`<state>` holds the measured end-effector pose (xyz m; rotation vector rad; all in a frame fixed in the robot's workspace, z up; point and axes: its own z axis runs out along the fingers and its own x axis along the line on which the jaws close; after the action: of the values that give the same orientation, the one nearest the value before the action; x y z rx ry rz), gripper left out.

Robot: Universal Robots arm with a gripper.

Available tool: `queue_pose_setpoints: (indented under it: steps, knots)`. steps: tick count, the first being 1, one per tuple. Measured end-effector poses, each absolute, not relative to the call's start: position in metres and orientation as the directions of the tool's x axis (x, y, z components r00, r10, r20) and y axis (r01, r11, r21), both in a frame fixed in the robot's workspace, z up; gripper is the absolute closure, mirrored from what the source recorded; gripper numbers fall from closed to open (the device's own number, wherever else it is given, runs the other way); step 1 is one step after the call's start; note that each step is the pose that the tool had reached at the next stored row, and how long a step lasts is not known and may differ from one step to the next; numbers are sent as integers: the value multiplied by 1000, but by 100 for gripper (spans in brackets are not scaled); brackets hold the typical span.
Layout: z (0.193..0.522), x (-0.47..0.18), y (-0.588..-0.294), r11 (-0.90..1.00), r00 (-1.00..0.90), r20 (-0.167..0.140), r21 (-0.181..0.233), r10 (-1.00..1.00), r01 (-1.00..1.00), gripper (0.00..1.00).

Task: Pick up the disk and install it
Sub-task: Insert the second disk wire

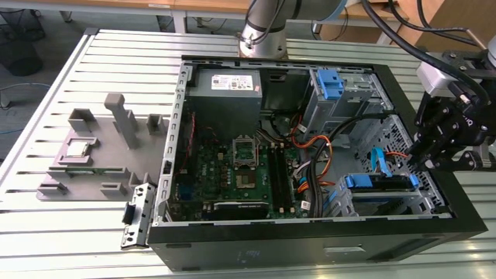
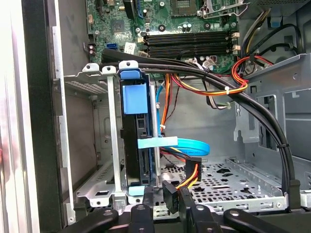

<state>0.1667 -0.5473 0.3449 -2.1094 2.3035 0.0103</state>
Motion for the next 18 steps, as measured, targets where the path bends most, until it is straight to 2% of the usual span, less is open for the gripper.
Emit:
queue_pose_setpoints:
  steps: [5, 7, 18]
  knots:
    - [345, 167, -547, 88, -88, -18, -7, -996, -996, 67]
    - [345, 167, -547, 88, -88, -18, -7, -996, -996, 80]
    - [344, 167, -547, 88, -88, -18, -7, -996, -996, 84]
